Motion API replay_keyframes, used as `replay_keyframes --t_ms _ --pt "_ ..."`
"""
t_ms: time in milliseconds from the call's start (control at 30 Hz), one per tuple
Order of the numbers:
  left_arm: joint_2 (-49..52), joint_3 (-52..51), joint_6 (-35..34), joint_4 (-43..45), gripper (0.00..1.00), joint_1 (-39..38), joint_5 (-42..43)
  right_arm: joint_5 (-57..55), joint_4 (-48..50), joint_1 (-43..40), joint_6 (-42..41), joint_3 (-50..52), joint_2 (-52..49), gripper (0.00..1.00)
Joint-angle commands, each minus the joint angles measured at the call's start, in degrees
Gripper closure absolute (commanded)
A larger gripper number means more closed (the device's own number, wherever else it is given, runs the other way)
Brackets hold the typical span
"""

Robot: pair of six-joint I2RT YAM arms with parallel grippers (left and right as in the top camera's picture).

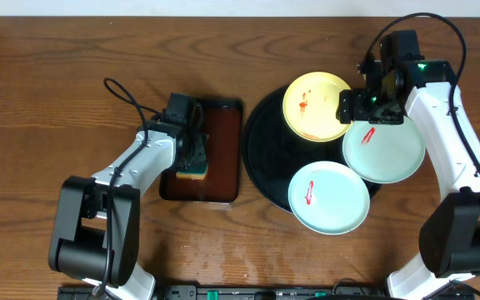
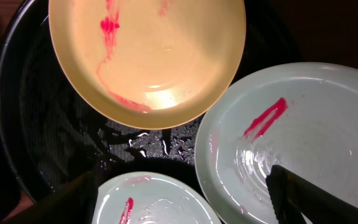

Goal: Clean dirty plates on tray and stack at the side

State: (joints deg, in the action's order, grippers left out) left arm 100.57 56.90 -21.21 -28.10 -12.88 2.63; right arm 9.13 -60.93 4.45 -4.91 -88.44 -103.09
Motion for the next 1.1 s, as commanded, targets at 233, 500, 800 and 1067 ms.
replay_keyframes --t_ms 233,500,800,1067 --pt "1.6 -1.1 -0.1 -0.3 0.72 -0.2 -0.3 -0.3 -0.2 0.5 0.7 -0.7 0.0 0.14" --pt "0.0 -1.0 -0.1 -0.3 0.91 -0.2 -0.3 -0.3 -0.2 0.5 0.7 -0.7 0.0 0.14" --pt "-5.8 0.2 0.4 -2.0 0.93 -0.2 -0.3 -0.3 -0.1 0.5 0.7 -0.7 0.0 0.14" --pt "-11.1 0.2 0.5 -2.5 0.93 1.2 1.5 -0.3 -0.1 0.5 0.7 -0.7 0.0 0.14"
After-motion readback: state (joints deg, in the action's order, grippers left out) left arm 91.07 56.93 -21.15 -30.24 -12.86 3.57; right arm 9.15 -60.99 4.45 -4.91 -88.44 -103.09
